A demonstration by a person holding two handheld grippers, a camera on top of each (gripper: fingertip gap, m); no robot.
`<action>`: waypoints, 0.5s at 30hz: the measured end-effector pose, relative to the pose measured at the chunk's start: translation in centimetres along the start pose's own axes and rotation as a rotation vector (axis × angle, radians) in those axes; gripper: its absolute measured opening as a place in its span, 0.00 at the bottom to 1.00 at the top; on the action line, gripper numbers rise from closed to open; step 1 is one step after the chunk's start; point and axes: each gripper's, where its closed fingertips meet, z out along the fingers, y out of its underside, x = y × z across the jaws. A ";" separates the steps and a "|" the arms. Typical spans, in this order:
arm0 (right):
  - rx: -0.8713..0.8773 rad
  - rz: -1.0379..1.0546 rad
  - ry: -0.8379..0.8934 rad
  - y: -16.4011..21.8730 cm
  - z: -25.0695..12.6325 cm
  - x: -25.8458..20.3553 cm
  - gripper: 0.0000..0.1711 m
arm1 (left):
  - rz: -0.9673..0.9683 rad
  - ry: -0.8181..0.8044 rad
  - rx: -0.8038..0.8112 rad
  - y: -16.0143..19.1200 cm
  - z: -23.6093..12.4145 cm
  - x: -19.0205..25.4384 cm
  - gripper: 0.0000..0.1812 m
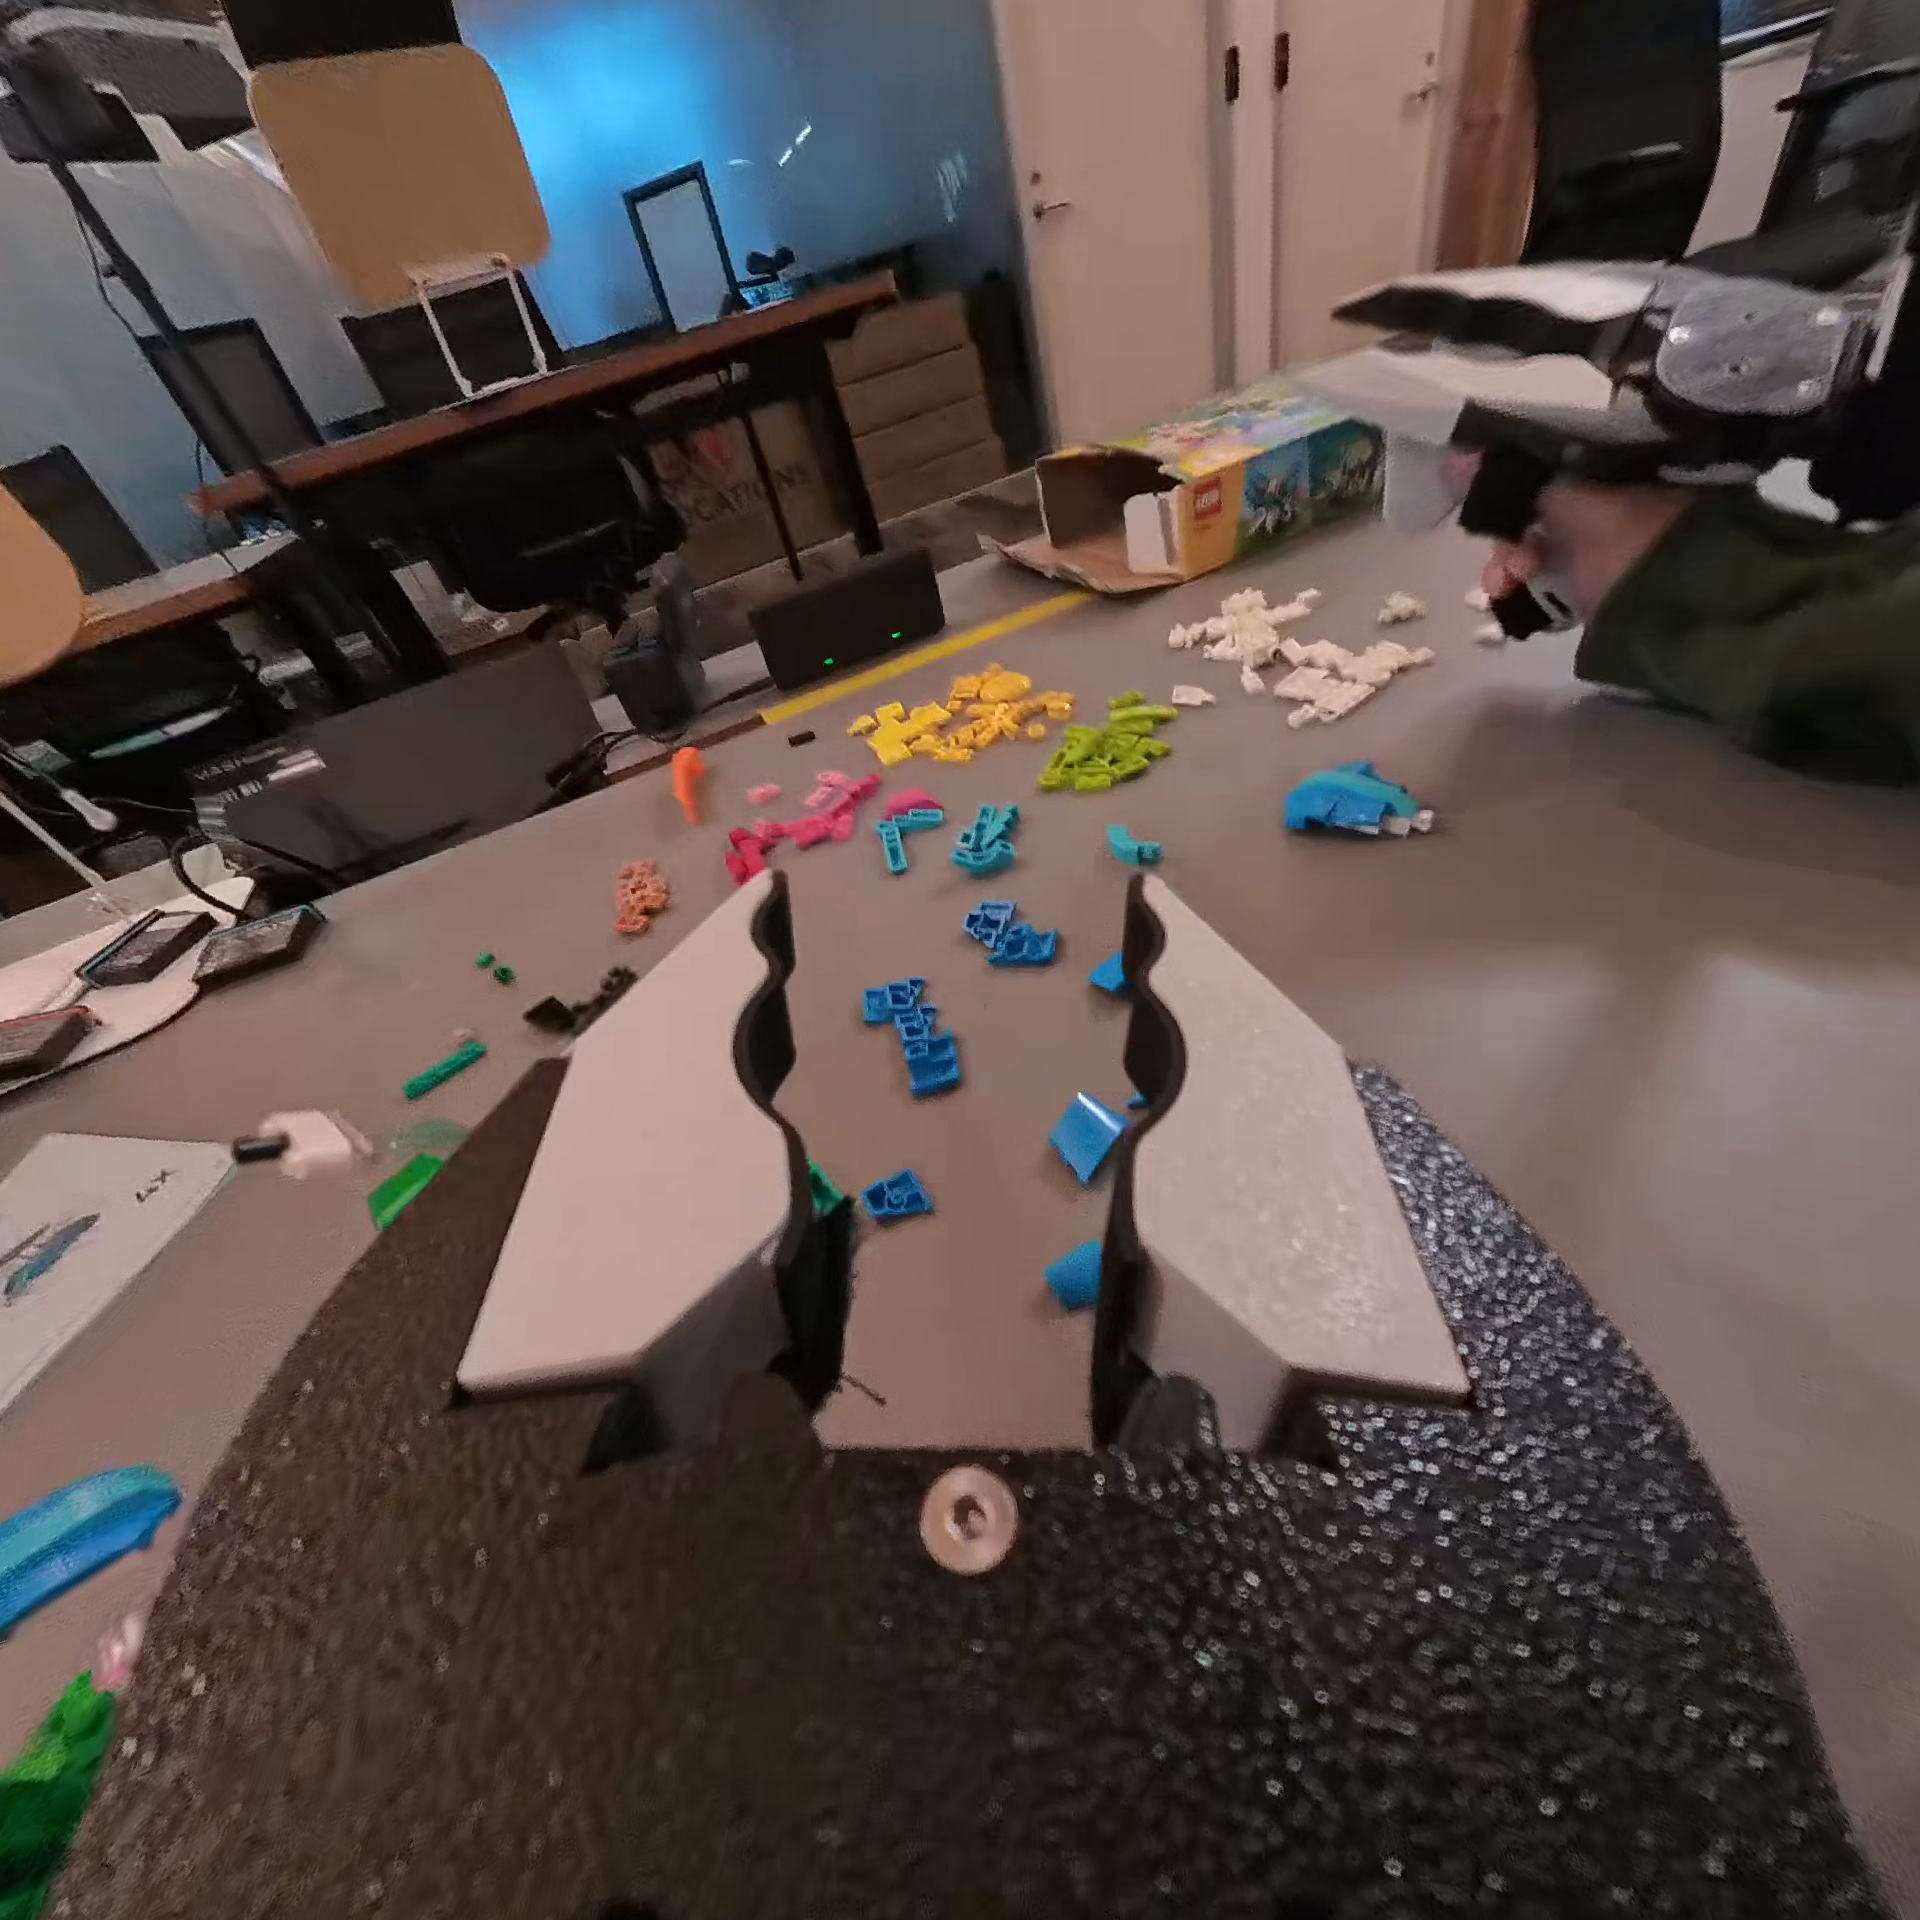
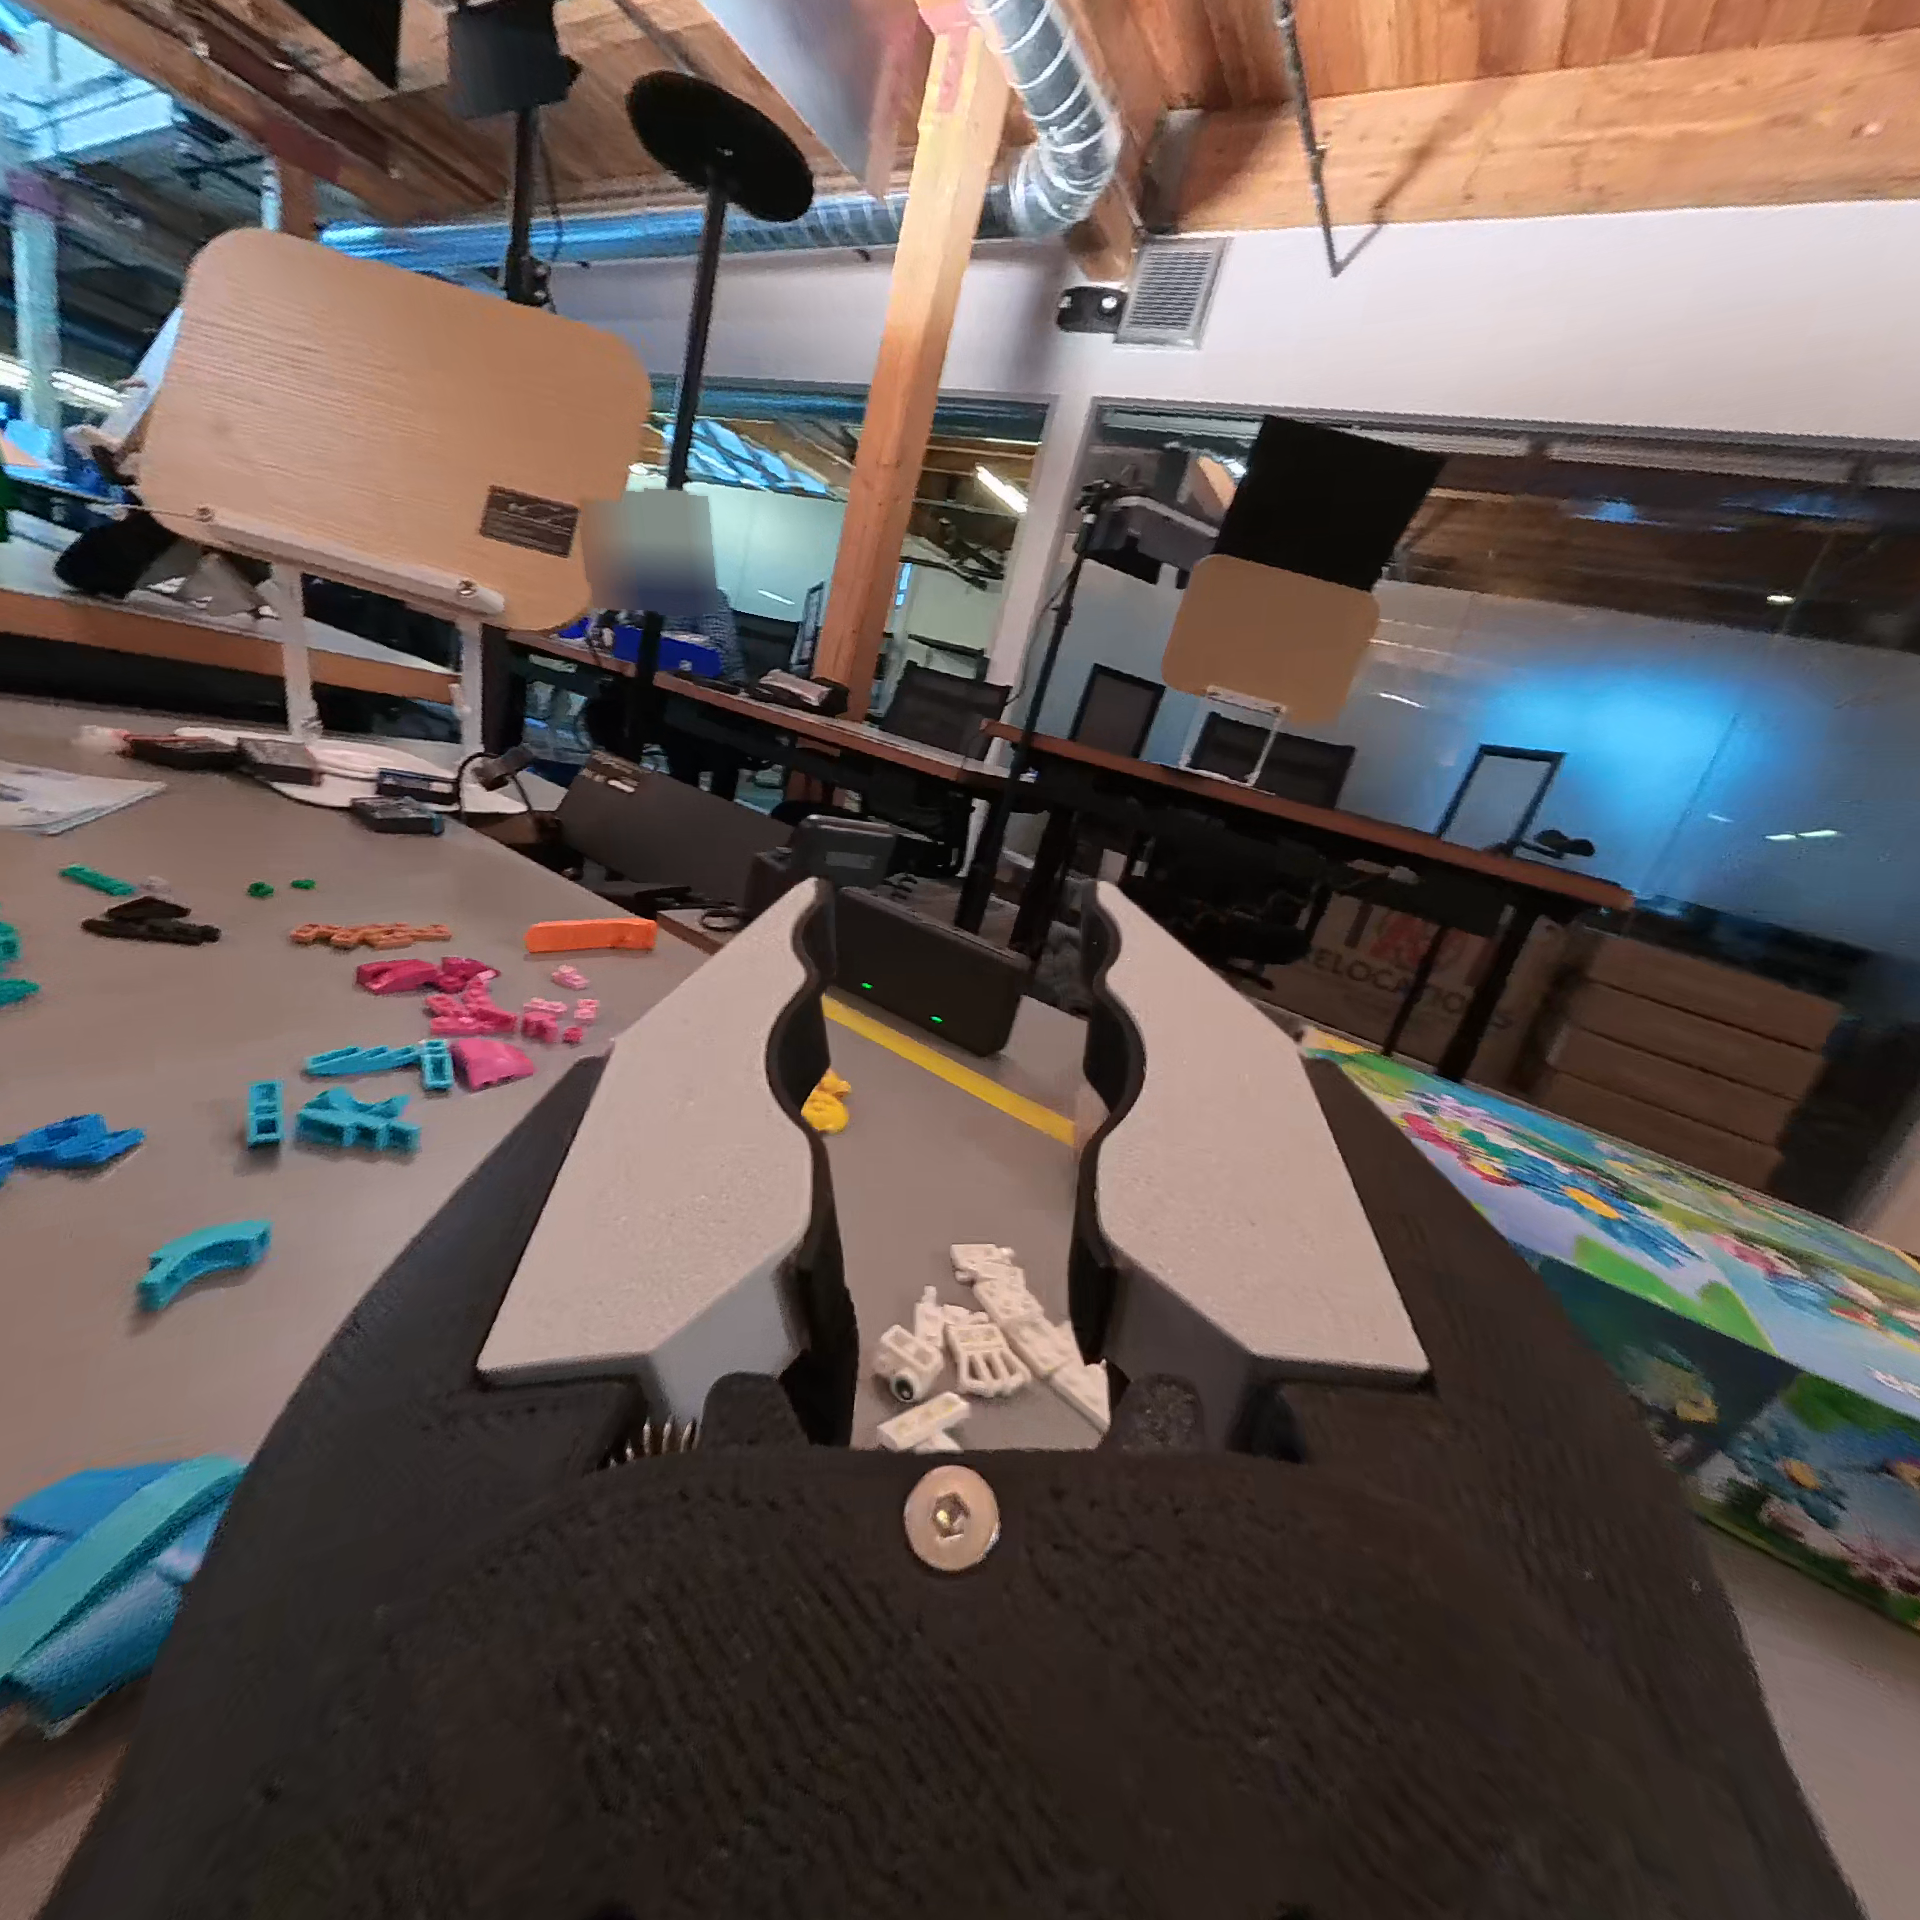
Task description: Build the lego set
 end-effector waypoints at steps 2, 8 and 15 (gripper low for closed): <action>0.004 0.008 0.027 -0.1 -0.2 0.6 0.26 | 0.006 -0.005 0.015 0.9 -0.2 0.2 0.33; -0.012 -0.003 0.011 0.3 0.0 0.2 0.26 | 0.015 -0.004 0.159 0.8 0.2 0.7 0.31; -0.016 -0.015 0.008 0.4 0.0 0.1 0.24 | 0.040 0.020 0.259 -0.3 0.1 0.8 0.27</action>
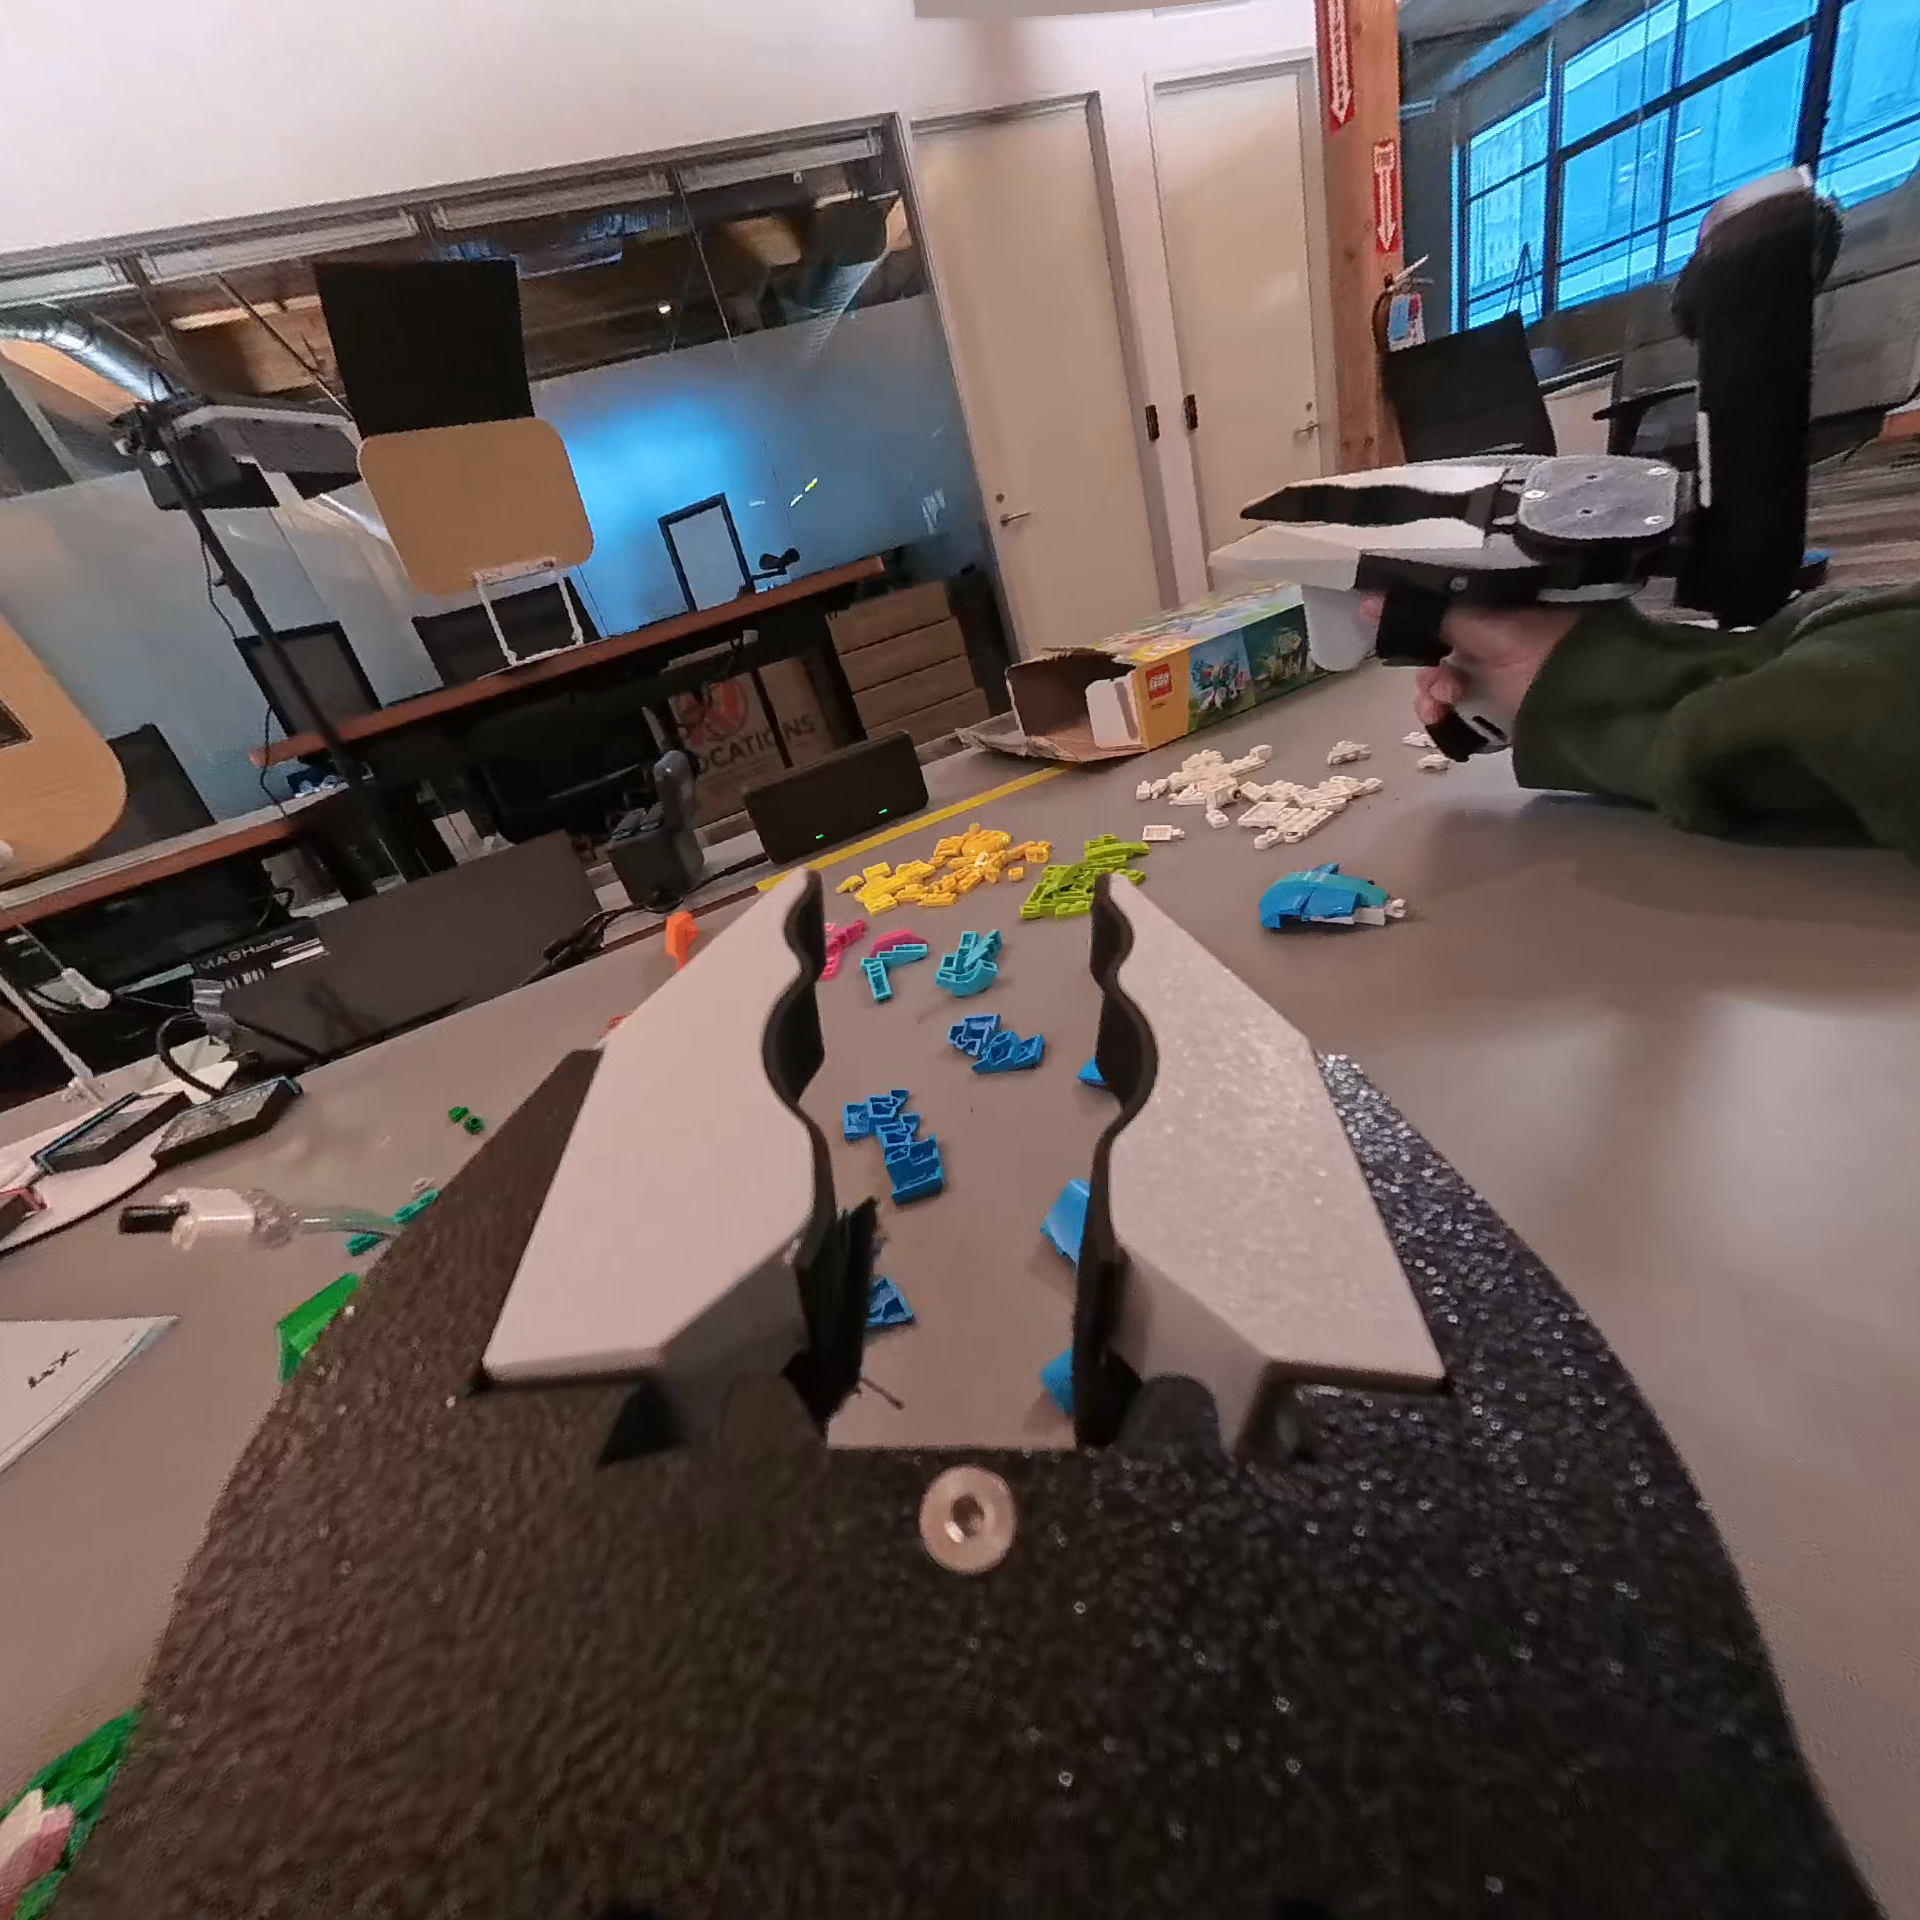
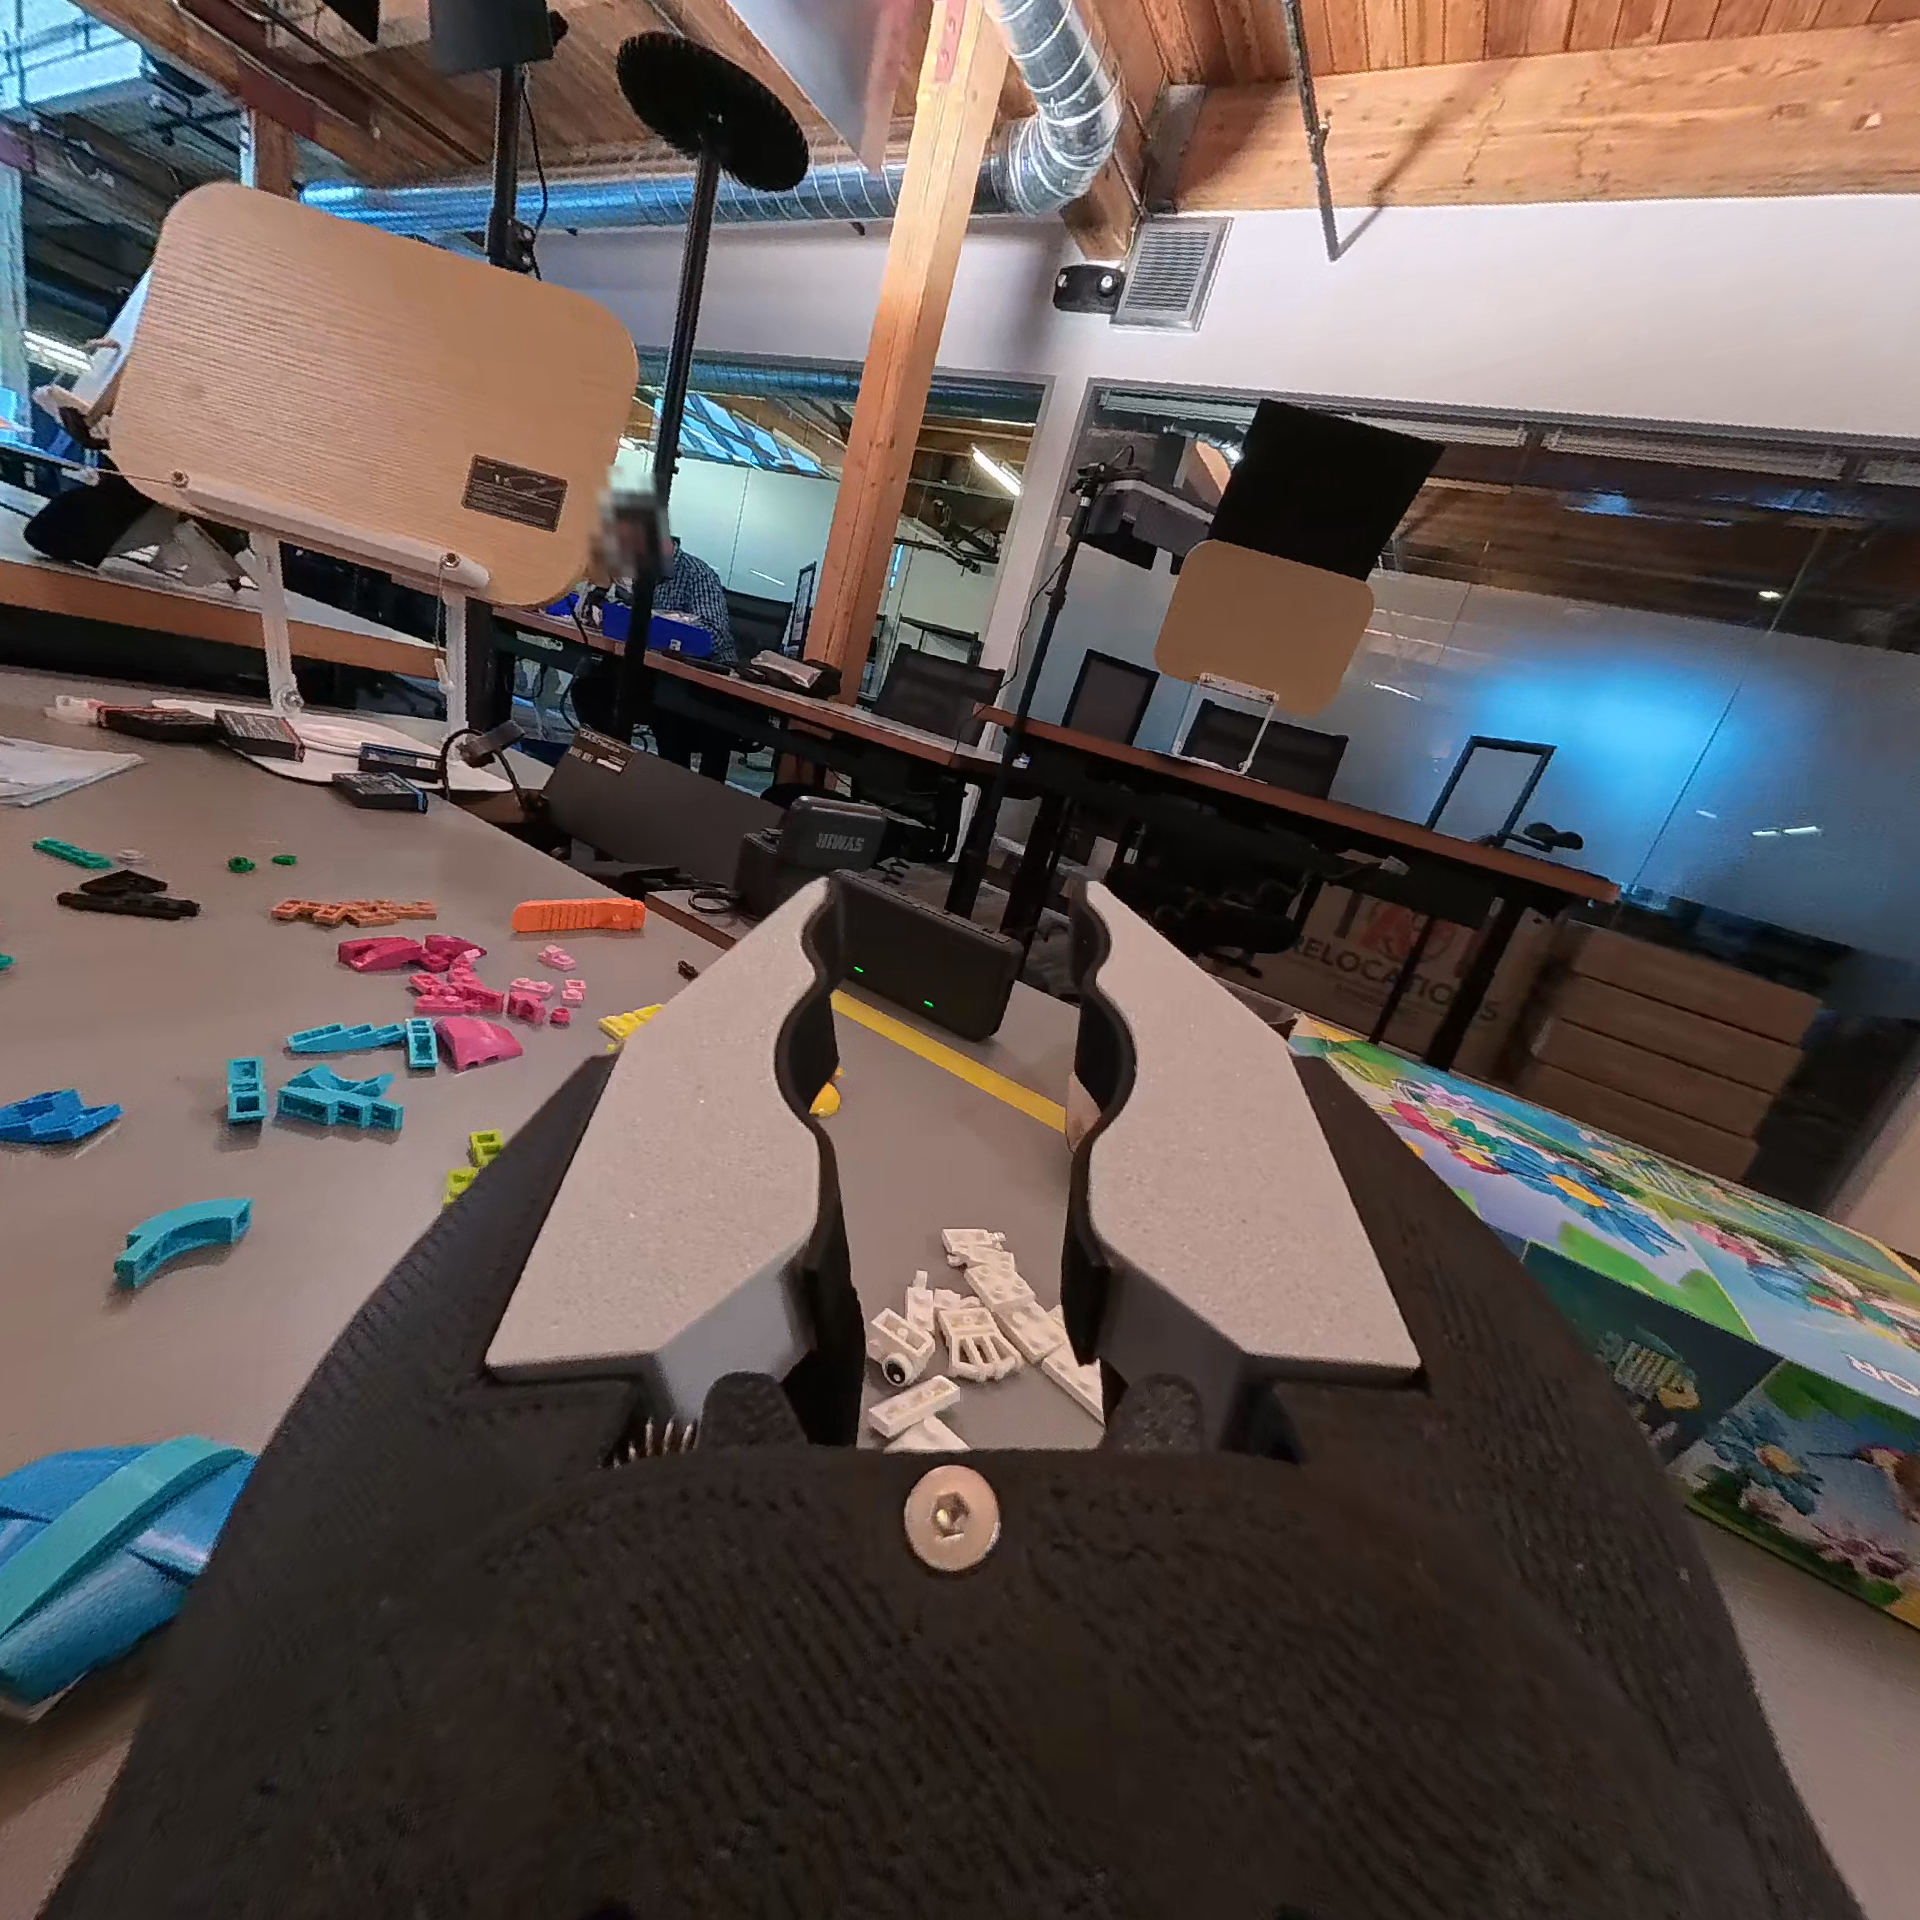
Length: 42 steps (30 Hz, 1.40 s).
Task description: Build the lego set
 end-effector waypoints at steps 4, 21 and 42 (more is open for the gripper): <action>-0.011 -0.022 -0.001 0.2 0.1 -0.2 0.24 | -0.069 0.000 0.019 -0.1 -0.2 -0.7 0.27; -0.043 -0.038 -0.034 0.6 0.3 -0.8 0.21 | -0.155 -0.051 0.044 -0.1 -0.5 -2.4 0.29; -0.138 -0.098 0.152 3.0 -1.9 7.8 0.09 | -0.121 -0.062 0.036 0.0 -0.4 -2.4 0.25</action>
